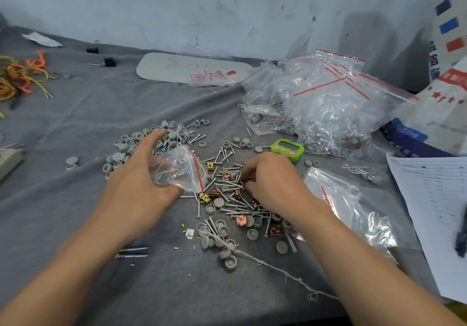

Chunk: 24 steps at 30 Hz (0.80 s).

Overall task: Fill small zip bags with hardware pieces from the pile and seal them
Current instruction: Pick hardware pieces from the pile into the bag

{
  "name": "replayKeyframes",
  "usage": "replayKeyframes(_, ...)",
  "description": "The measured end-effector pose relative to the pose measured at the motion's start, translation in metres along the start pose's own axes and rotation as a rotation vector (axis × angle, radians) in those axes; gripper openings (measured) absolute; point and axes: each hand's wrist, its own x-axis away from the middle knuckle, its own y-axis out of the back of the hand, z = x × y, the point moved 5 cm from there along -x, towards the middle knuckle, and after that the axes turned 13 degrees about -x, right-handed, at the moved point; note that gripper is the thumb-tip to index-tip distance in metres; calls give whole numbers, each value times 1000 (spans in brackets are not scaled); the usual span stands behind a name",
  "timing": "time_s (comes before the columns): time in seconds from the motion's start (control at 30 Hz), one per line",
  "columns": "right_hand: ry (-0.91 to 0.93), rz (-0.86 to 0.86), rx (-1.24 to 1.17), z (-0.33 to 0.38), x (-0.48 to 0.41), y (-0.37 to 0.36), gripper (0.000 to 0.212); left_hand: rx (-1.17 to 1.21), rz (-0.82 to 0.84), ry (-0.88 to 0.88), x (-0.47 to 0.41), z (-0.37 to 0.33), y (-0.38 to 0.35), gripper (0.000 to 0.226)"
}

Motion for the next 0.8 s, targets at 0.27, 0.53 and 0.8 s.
replayKeyframes(0.27, 17, 86, -15, -1, 1, -5, 27, 19, 32, 14, 1, -2, 1, 96)
replayKeyframes(0.53, 47, -10, -176, -12, 3, -1, 26, 23, 35, 31, 1, -1, 2, 97)
replayKeyframes(0.8, 45, -23, -171, -10, 2, -3, 19, 38, 55, 30, 1, -1, 2, 97)
